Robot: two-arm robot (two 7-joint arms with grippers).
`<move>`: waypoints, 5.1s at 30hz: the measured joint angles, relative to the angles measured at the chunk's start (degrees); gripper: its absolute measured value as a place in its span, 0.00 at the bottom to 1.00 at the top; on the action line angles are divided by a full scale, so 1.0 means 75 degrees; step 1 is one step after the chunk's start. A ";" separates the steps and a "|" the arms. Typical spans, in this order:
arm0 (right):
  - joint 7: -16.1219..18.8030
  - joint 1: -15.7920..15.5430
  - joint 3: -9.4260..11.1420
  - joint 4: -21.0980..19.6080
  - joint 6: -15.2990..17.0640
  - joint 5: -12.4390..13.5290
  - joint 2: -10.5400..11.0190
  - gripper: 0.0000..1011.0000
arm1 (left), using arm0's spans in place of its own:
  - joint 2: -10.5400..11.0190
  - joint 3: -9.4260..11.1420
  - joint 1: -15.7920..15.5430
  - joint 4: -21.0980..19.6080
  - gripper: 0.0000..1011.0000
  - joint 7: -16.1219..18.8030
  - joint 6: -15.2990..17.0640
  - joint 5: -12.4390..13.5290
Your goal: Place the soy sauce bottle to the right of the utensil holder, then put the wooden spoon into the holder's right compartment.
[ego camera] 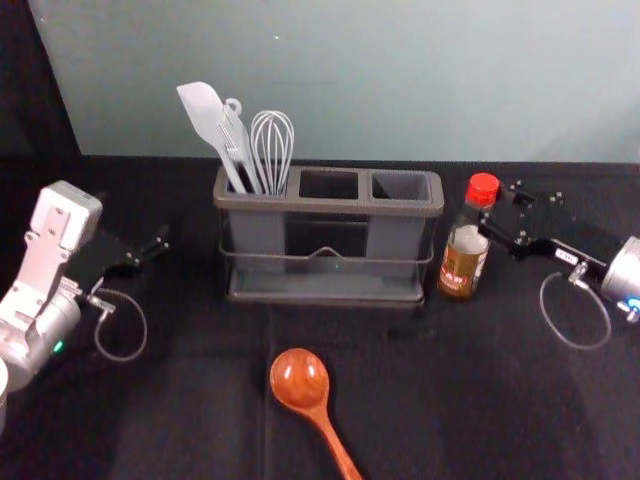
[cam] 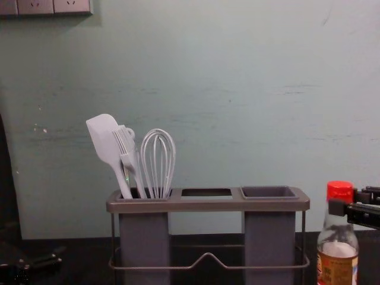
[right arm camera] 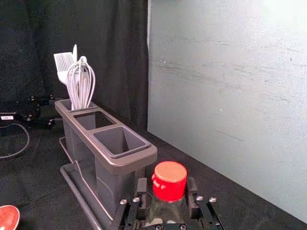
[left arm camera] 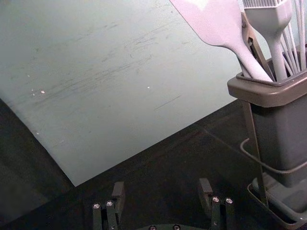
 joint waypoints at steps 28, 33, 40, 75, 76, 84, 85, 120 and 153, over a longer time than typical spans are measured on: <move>-0.0003 0.0002 0.0001 -0.0012 -0.0017 0.0001 -0.0001 0.99 | 0.0000 0.0000 0.0000 0.0000 0.99 0.0000 0.0000 0.0001; -0.0093 -0.0164 0.0119 -0.0375 0.0028 0.0069 0.0111 0.99 | 0.0000 0.0000 0.0000 0.0000 0.99 0.0000 0.0000 0.0000; -0.0626 -0.0776 0.0515 -0.1677 0.0249 0.0107 0.0543 0.99 | 0.0000 0.0000 0.0000 0.0000 0.99 0.0000 -0.0001 0.0000; -0.2544 -0.0520 -0.1635 -0.6463 0.7172 -0.0895 0.0663 0.99 | 0.0000 0.0000 0.0000 0.0000 0.99 0.0000 0.0000 0.0000; -0.2587 -0.0419 -0.1726 -0.6411 0.7422 -0.0917 0.0531 0.99 | 0.0000 0.0001 0.0000 0.0000 0.99 0.0000 0.0000 0.0000; -0.3041 0.0191 -0.2301 -0.5877 0.9378 -0.1196 -0.0485 0.99 | 0.0000 0.0000 0.0000 0.0000 0.99 0.0000 0.0000 0.0000; -0.3145 0.0288 -0.2405 -0.5746 0.9693 -0.1269 -0.0685 0.99 | 0.0000 0.0000 0.0000 0.0000 0.99 0.0000 0.0000 0.0000; -0.3395 0.0557 -0.2812 -0.5015 1.0613 -0.1541 -0.1512 0.99 | 0.0000 0.0000 0.0000 0.0000 0.99 0.0000 0.0000 0.0000; -0.3139 0.0424 -0.2555 -0.5188 0.9899 -0.1695 -0.1263 0.99 | 0.0000 0.0000 0.0000 0.0000 0.99 0.0000 0.0000 0.0000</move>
